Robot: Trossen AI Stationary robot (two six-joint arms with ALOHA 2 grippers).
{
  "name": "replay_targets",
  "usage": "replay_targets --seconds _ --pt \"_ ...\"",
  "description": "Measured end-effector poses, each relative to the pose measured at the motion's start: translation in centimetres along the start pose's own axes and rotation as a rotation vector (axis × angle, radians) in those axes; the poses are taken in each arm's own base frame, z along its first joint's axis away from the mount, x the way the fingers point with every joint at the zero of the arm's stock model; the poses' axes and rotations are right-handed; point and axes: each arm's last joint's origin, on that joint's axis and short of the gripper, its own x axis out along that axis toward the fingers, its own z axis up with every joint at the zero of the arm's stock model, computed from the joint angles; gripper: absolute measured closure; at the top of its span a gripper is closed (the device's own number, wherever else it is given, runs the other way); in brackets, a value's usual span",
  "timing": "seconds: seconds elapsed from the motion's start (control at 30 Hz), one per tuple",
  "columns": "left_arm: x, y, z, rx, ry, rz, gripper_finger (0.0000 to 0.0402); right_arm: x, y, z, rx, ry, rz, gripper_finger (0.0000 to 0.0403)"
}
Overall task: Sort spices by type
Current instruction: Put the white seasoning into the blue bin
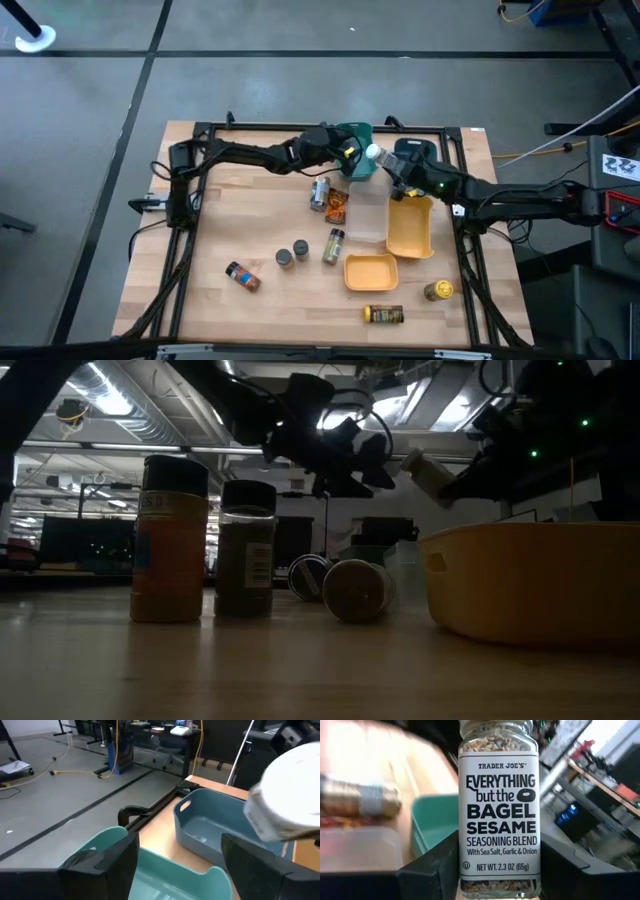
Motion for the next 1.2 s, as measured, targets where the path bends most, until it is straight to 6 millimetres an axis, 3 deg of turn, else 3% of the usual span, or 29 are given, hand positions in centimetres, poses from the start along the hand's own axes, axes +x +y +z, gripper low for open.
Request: replay_targets --seconds 0.17,0.57,0.83,1.2 --pt "0.9 -0.6 0.2 -0.023 -0.013 -0.009 0.0137 0.0 0.1 -0.1 0.046 -0.039 0.034 0.0200" --pt "0.5 -3.3 2.6 -0.018 -0.081 -0.065 0.0137 0.3 0.4 -0.2 0.047 -0.028 0.048 0.0198" --pt "0.3 -4.3 2.4 -0.018 -0.082 -0.096 0.0137 0.3 0.4 -0.2 0.047 -0.027 0.049 0.0182" --pt "0.5 -4.5 1.5 0.035 -0.029 -0.095 0.0137 0.3 0.3 -0.2 0.050 -0.031 0.035 0.0200"
